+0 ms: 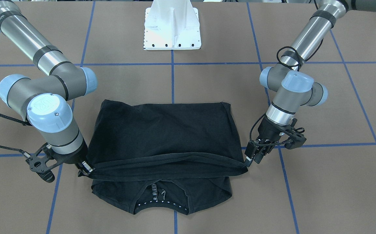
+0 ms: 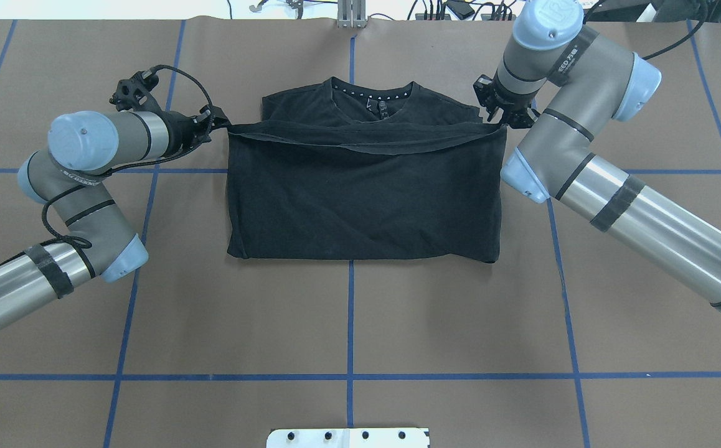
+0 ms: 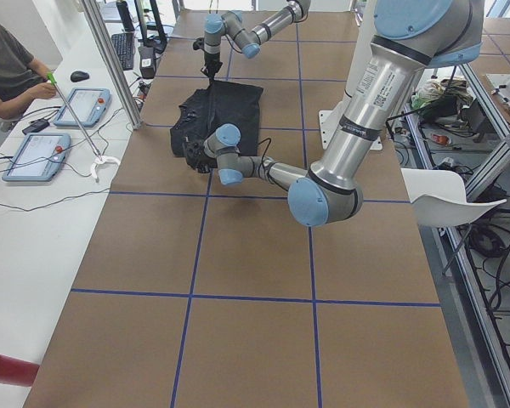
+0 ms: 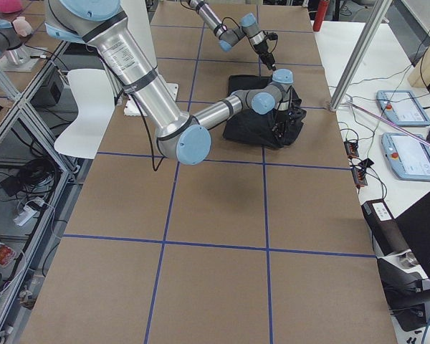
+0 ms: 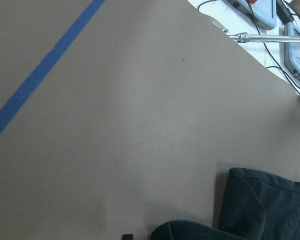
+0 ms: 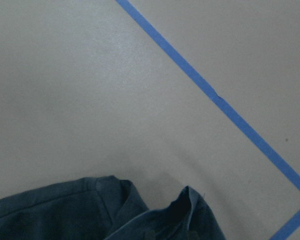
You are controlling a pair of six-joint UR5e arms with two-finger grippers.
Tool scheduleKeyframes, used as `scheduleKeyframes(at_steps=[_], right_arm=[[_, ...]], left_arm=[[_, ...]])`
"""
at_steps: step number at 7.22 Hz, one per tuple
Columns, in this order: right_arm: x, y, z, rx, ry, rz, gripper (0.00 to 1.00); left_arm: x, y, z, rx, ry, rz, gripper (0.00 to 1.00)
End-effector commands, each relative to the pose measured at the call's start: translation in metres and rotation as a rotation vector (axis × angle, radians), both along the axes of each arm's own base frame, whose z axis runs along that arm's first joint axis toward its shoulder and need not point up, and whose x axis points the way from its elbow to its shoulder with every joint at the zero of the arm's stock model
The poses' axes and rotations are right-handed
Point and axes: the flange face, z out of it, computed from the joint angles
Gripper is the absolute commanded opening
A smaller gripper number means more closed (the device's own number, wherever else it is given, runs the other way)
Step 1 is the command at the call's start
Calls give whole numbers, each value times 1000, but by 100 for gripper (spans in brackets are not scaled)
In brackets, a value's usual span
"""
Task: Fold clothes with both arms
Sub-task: 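Lower the hem onto the shirt near the collar and open both grippers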
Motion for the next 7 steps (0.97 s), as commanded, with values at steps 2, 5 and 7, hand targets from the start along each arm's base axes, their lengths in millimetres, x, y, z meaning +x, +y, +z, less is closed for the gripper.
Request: scheduleKeyframes(at_steps=[2,5,7], right_arm=[[37,98,-5,-24,-126,25,69],[11,182,1,-93,-167,58,72],[-13,214,16,-97,-199,81,71]], left_arm=[[-3,1,-13,18,20,-1,64],[-4,1,-13,19,20,-4,64],[-5,2,-15,20,21,-4,65]])
